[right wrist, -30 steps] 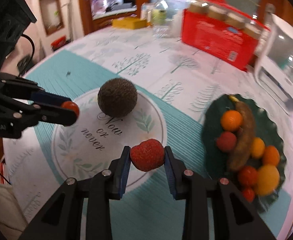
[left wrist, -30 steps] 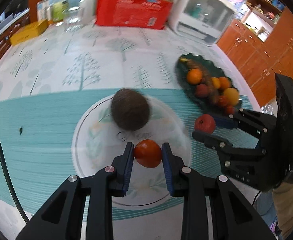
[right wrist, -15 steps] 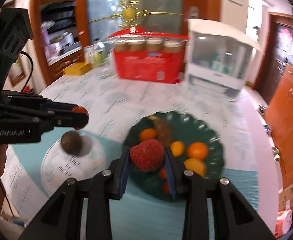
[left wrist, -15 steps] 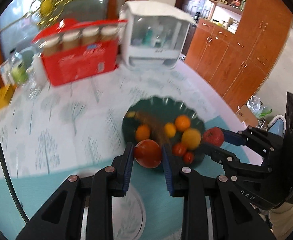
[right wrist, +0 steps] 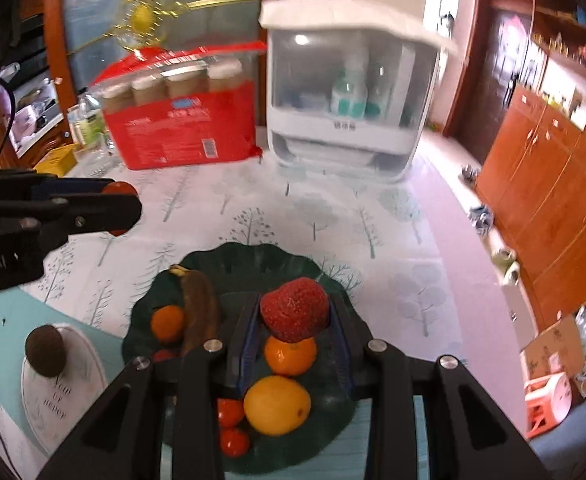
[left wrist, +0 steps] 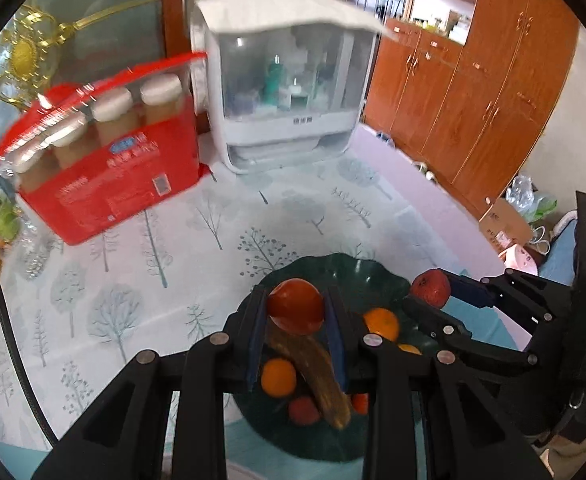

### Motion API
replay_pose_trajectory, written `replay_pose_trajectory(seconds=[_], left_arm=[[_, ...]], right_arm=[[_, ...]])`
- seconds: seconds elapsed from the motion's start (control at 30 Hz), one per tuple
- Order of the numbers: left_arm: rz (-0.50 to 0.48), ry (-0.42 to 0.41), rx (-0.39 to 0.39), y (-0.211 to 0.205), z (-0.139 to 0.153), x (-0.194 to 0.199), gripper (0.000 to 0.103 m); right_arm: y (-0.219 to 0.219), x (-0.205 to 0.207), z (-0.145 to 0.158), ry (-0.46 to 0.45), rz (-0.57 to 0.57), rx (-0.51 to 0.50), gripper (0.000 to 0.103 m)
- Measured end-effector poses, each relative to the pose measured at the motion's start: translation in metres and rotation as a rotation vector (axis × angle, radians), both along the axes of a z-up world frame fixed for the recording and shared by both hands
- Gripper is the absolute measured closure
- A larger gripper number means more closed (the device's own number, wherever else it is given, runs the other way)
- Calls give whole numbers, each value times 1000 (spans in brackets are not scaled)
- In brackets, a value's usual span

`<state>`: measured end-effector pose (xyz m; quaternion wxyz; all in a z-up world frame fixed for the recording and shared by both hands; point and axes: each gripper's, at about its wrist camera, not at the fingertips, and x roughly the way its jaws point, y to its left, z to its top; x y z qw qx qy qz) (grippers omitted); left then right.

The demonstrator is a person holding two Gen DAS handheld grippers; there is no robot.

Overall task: Organize fruits
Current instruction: 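Open both tools to drop the cherry tomato and red fruit onto the green plate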

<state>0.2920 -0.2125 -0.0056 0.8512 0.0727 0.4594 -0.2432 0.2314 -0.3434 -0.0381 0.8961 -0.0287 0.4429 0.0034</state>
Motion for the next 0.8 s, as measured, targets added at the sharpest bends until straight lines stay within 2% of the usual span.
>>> replay_pose_trajectory(seconds=[0.1, 0.27, 0.6, 0.67, 0.73, 0.8], left_arm=[[3, 66, 0, -8, -27, 17, 76], [3, 157, -13, -17, -60, 34, 76], [-43, 199, 5, -28, -86, 35, 75], [-57, 204, 2, -28, -88, 34, 68], [-64, 207, -2, -28, -88, 33, 45], [-58, 194, -1, -26, -85, 31, 40]], right_arm=[[-5, 15, -19, 46, -13, 44, 70], [-5, 26, -39, 77, -21, 50, 70], [-2, 34, -62, 118, -12, 48, 70], [0, 34, -62, 121, -8, 43, 69], [2, 33, -64, 134, 4, 41, 69], [5, 31, -64, 136, 18, 35, 66]])
